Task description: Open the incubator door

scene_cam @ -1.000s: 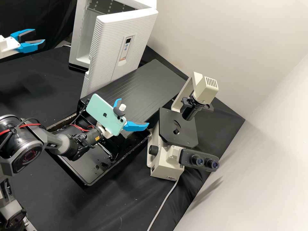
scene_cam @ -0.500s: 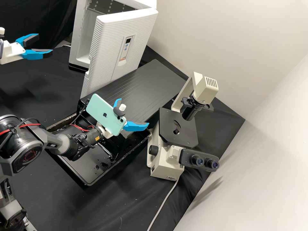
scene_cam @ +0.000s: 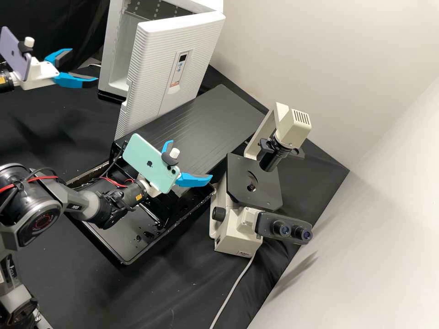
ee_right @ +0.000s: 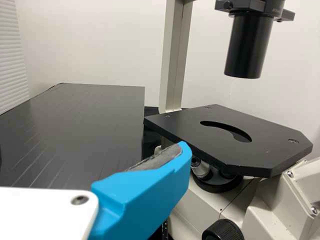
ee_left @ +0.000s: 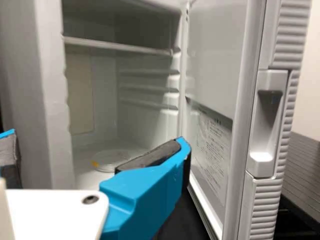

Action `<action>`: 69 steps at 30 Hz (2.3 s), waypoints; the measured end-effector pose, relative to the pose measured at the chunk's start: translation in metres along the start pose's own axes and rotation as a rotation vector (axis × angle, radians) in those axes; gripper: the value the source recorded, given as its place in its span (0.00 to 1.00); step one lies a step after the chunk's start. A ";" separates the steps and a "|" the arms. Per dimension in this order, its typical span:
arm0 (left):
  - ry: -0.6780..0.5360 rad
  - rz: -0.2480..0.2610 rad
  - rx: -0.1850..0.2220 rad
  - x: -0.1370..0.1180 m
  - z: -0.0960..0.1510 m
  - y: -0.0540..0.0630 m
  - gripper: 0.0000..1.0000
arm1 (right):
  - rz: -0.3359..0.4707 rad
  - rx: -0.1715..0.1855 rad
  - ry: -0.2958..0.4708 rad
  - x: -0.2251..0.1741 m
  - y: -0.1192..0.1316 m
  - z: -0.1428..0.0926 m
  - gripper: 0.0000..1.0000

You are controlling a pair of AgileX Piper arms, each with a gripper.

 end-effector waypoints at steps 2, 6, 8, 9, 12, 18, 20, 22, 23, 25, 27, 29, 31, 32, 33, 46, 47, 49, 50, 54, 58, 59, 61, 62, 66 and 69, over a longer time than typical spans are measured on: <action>0.002 -0.008 0.001 0.008 0.000 0.000 1.00 | 0.000 0.000 0.000 0.000 0.000 0.000 1.00; 0.013 -0.023 0.016 0.022 -0.002 0.000 1.00 | 0.000 0.000 0.000 0.000 0.000 0.000 1.00; 0.018 -0.023 0.020 0.025 -0.003 0.000 1.00 | 0.000 0.000 0.000 0.000 0.000 0.000 1.00; 0.016 -0.020 0.022 0.026 -0.003 0.001 1.00 | 0.000 0.000 0.000 0.000 0.000 0.000 1.00; 0.013 -0.008 0.043 0.033 -0.001 0.003 1.00 | 0.000 0.000 0.000 0.000 0.000 0.000 1.00; 0.012 -0.006 0.065 0.043 -0.001 0.001 1.00 | 0.000 0.000 0.000 0.000 0.000 0.000 1.00; 0.014 -0.007 0.065 0.044 -0.002 0.002 1.00 | 0.000 0.000 0.000 0.000 0.000 0.000 1.00; 0.015 -0.008 0.064 0.045 -0.002 0.002 1.00 | 0.000 0.000 0.000 0.000 0.000 0.000 1.00; 0.017 -0.007 0.064 0.045 -0.002 0.002 1.00 | 0.000 0.000 0.000 0.000 0.000 0.000 1.00; 0.018 -0.008 0.065 0.045 -0.003 0.002 1.00 | 0.000 0.000 0.000 0.000 0.000 0.000 1.00; 0.019 -0.008 0.065 0.045 -0.003 0.002 1.00 | 0.000 0.000 0.000 0.000 0.000 0.000 1.00; 0.024 -0.005 0.065 0.046 -0.005 0.003 1.00 | 0.000 0.000 0.000 0.000 0.000 0.000 1.00; 0.033 -0.005 0.066 0.048 -0.008 0.002 1.00 | 0.000 0.000 0.000 0.000 0.000 0.000 1.00; 0.035 -0.006 0.066 0.050 -0.009 0.003 1.00 | 0.000 0.000 0.000 0.000 0.000 0.000 1.00; 0.046 -0.015 0.067 0.053 -0.012 0.002 1.00 | 0.000 0.000 0.000 0.000 0.000 0.000 1.00; 0.060 -0.095 0.049 0.095 -0.030 -0.006 1.00 | 0.000 0.000 0.000 0.000 0.000 0.000 1.00; 0.056 -0.091 0.051 0.098 -0.029 -0.005 1.00 | 0.000 0.000 0.000 0.000 0.000 0.000 1.00; 0.048 -0.084 0.051 0.103 -0.028 -0.004 1.00 | 0.000 0.000 0.000 0.000 0.000 0.000 1.00; 0.042 -0.080 0.053 0.105 -0.027 -0.003 1.00 | 0.000 0.000 0.000 0.000 0.000 0.000 1.00; 0.025 -0.082 0.066 0.114 -0.029 0.000 1.00 | 0.000 0.000 0.000 0.000 0.000 0.000 1.00; 0.031 -0.071 0.060 0.127 -0.034 0.009 1.00 | 0.000 0.000 0.000 0.000 0.000 0.000 1.00; 0.032 -0.066 0.062 0.130 -0.036 0.011 1.00 | 0.000 0.000 0.000 0.000 0.000 0.000 1.00; 0.035 -0.066 0.066 0.135 -0.038 0.012 1.00 | 0.000 0.000 0.000 0.000 0.000 0.000 1.00; 0.031 -0.070 0.066 0.136 -0.038 0.013 1.00 | 0.000 0.000 0.000 0.000 0.000 0.000 1.00; 0.018 -0.087 0.076 0.140 -0.036 0.012 1.00 | 0.000 0.000 0.000 0.000 0.000 0.000 1.00; 0.012 -0.096 0.062 0.141 -0.034 0.011 1.00 | 0.000 0.000 0.000 0.000 0.000 0.000 1.00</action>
